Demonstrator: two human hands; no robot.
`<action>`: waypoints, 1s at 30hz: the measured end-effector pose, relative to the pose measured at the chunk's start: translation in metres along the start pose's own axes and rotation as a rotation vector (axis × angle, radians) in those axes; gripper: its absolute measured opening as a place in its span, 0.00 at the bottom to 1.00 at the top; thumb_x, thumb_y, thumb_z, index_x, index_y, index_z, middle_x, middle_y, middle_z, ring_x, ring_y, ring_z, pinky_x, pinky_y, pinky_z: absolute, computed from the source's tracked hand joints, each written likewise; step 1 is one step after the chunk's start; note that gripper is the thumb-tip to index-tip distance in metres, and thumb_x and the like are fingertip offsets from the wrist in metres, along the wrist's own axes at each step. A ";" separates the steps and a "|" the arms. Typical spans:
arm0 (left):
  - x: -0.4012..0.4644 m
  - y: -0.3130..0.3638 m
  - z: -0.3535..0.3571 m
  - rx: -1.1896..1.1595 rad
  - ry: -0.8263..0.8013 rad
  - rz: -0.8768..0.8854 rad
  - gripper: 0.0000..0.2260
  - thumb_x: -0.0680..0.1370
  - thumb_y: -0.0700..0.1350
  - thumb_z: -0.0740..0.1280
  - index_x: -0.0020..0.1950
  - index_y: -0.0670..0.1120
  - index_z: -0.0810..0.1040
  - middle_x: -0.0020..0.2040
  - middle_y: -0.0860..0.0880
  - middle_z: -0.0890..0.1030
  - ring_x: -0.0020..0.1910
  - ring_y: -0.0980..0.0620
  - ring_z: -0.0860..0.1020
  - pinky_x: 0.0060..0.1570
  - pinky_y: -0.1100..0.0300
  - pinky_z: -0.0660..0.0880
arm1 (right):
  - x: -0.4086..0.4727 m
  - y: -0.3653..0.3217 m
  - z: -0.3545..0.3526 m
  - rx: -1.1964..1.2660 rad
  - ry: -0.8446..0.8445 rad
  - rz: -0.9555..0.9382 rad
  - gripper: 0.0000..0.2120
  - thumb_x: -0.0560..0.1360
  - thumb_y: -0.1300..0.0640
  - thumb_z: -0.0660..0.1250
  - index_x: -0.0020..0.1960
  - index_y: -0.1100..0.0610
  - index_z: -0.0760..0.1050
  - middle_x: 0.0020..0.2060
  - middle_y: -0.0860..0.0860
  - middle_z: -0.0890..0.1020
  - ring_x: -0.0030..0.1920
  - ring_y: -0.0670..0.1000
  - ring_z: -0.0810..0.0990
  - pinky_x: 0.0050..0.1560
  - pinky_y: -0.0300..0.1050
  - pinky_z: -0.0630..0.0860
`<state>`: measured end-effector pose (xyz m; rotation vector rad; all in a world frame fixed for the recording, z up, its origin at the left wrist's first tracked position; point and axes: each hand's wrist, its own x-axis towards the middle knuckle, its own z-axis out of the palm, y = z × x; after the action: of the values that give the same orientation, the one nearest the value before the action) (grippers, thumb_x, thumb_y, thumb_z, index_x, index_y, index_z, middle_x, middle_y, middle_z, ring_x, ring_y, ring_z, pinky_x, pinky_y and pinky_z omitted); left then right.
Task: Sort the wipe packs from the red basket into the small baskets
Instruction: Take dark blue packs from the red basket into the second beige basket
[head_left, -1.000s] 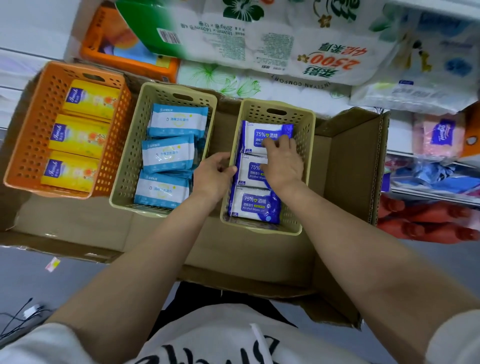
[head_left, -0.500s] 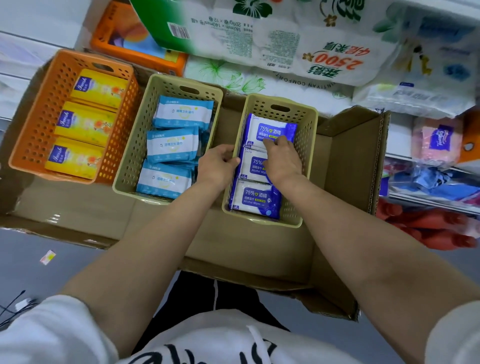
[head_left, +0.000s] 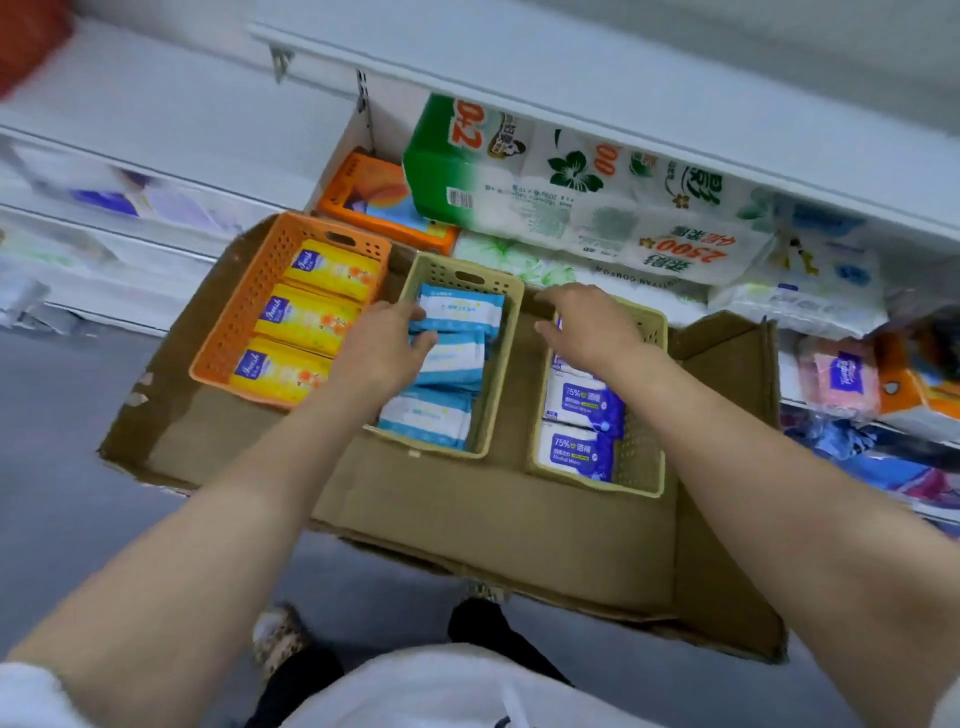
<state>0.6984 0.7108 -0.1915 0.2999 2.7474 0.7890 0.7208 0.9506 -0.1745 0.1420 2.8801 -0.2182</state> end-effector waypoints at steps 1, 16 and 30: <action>-0.007 -0.018 -0.023 0.027 0.039 0.030 0.17 0.80 0.51 0.66 0.67 0.46 0.75 0.63 0.43 0.77 0.63 0.42 0.74 0.60 0.50 0.70 | -0.004 -0.022 -0.010 -0.007 0.047 -0.028 0.21 0.79 0.52 0.63 0.71 0.53 0.71 0.65 0.55 0.77 0.65 0.58 0.73 0.60 0.52 0.74; -0.104 -0.307 -0.302 0.209 0.391 0.106 0.15 0.78 0.48 0.68 0.64 0.44 0.78 0.60 0.42 0.78 0.58 0.38 0.75 0.54 0.45 0.75 | -0.027 -0.392 -0.029 0.207 0.445 -0.299 0.19 0.79 0.52 0.66 0.68 0.55 0.75 0.64 0.52 0.77 0.66 0.54 0.72 0.67 0.46 0.66; 0.062 -0.476 -0.474 0.347 0.373 0.085 0.18 0.80 0.50 0.66 0.67 0.44 0.76 0.63 0.43 0.76 0.62 0.41 0.74 0.59 0.45 0.73 | 0.203 -0.610 -0.053 0.347 0.475 -0.398 0.19 0.78 0.51 0.66 0.68 0.52 0.75 0.66 0.51 0.76 0.67 0.52 0.70 0.63 0.38 0.64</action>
<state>0.4345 0.1008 -0.0750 0.3713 3.2443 0.4134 0.4426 0.3747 -0.0925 -0.3727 3.2815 -0.8645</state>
